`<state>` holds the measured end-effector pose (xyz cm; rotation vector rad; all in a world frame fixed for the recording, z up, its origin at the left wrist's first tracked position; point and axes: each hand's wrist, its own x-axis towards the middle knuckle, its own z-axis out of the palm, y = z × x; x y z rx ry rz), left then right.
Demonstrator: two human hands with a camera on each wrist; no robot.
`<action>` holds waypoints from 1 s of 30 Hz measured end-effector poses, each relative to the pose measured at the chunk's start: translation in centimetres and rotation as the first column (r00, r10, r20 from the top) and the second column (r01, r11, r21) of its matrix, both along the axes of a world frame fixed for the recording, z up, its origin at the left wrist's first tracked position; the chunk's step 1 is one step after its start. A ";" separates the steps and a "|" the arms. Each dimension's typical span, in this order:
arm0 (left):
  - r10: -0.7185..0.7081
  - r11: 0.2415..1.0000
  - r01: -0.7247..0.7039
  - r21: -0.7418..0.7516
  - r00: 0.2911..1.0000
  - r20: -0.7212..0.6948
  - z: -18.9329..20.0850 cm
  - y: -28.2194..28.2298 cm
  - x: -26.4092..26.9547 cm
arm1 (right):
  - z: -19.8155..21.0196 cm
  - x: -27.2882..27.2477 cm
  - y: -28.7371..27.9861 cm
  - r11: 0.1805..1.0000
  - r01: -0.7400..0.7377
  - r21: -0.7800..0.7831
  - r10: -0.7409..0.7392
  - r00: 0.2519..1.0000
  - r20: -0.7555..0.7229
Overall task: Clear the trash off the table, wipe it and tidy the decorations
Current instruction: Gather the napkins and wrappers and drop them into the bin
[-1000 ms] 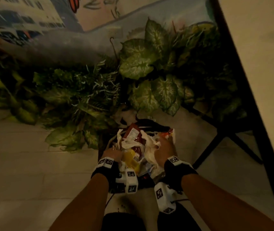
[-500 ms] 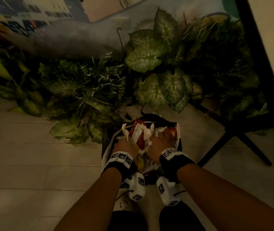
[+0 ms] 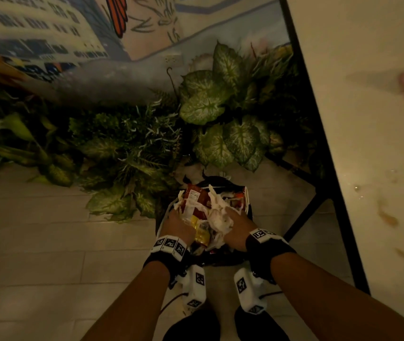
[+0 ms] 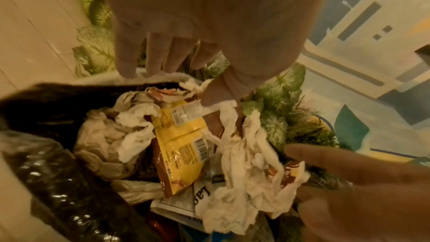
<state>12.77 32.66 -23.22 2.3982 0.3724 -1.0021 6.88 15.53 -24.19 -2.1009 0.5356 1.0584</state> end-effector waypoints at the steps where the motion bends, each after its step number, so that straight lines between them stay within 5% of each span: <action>1: 0.004 1.000 -0.004 0.000 1.000 0.000 1.0 0.1 -0.2 | 1.2 -0.2 -0.1 1.000 0.011 -0.003 -0.011 1.000 -0.001; 8: 0.038 0.998 -0.033 -0.056 0.995 0.096 7.7 1.0 -1.7 | 8.8 -2.3 -0.8 0.997 -0.001 0.076 0.001 1.000 -0.005; 17: -0.045 0.969 0.100 -0.226 0.971 0.236 15.7 -2.2 -2.6 | 20.5 -7.0 -4.0 0.988 -0.050 0.147 0.013 0.970 0.244; 30: -0.179 0.857 0.330 -0.396 0.911 0.373 25.1 -9.3 -5.6 | 30.6 -19.7 -17.5 0.957 0.289 0.007 -0.252 0.819 0.515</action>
